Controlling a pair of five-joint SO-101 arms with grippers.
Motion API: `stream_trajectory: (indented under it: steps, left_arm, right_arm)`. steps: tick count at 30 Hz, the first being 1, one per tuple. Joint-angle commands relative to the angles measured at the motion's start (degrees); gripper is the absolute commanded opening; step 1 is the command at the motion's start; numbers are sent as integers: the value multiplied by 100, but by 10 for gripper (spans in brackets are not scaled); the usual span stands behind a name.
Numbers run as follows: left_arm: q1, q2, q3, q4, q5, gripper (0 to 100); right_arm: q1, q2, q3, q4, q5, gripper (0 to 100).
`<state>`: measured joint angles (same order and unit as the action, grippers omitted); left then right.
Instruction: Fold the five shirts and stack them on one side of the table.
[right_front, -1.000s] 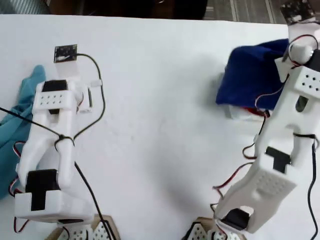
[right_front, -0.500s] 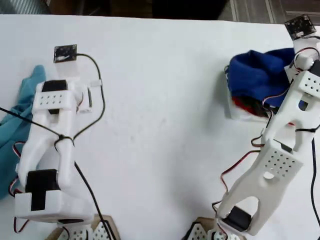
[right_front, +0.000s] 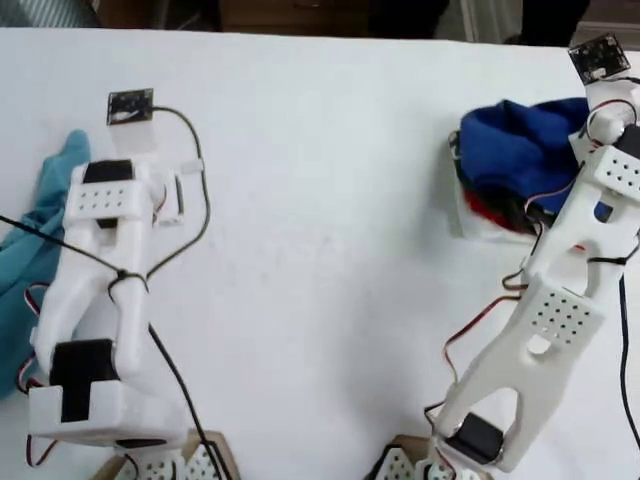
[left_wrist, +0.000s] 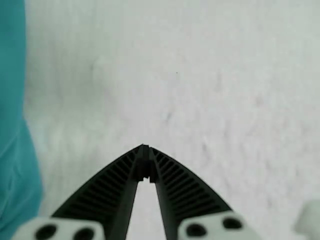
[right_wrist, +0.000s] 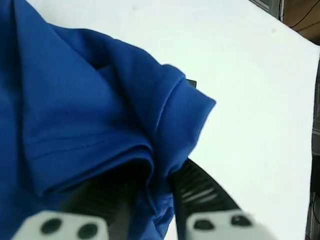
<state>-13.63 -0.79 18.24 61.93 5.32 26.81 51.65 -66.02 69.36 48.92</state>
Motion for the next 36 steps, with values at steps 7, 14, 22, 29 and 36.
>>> stream_trajectory:
  steps: [7, 14, 22, 29, 36]
  left_arm:
    - [-44, -281, -84, -97, -18, 27]
    - [-44, -281, -84, -97, -18, 27]
    - [-44, -281, -84, -97, -18, 27]
    - [-44, -281, -110, -97, -18, 27]
    - [-44, -281, -92, -79, -18, 27]
  right_arm:
    - [4, -374, -1433, 857, 0, 250]
    - [-145, -330, -2207, 892, -1345, 105]
    - [-1156, -330, -2207, 2334, -2251, 20]
    - [-1112, 215, -2215, 2765, -2251, 19]
    - [-752, 945, -2259, 1965, -2251, 20]
